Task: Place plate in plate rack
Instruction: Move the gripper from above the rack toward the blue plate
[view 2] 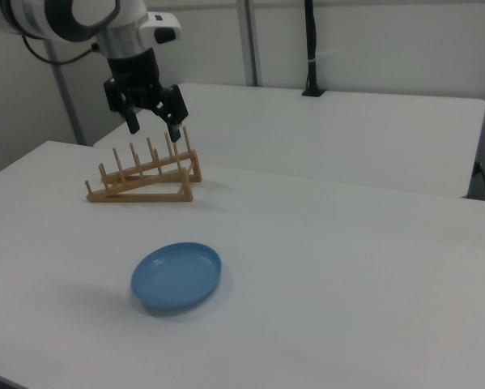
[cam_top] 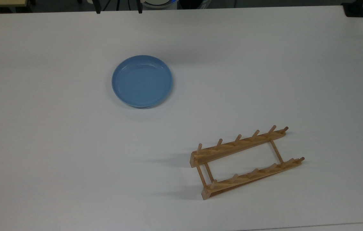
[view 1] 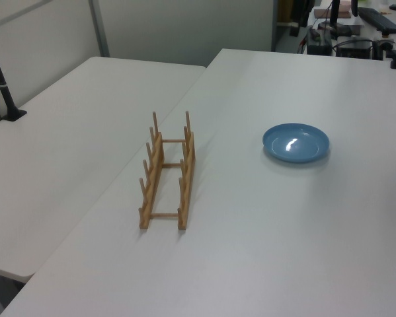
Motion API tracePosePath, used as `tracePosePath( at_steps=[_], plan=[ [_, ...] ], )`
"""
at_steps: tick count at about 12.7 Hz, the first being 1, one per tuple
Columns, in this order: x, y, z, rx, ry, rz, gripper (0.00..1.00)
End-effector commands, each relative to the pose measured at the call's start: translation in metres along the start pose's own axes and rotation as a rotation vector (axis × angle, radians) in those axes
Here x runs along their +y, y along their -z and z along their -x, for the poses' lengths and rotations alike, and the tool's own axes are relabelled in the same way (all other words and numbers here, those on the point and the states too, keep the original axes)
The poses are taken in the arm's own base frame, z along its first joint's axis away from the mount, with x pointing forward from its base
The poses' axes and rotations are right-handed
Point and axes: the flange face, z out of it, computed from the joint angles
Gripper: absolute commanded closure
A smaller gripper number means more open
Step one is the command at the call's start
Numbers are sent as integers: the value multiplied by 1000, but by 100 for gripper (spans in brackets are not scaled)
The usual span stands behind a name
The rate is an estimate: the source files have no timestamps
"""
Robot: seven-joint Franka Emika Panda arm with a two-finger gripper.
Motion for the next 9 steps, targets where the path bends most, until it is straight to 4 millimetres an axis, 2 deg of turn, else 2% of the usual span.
tracePosePath(
  at_steps=[1,6,9],
  plan=[
    [11,-23,14,-108,211,26,0],
    [39,-82,20,-211,229,120,0],
    [45,-150,15,-201,242,118,0]
  ],
)
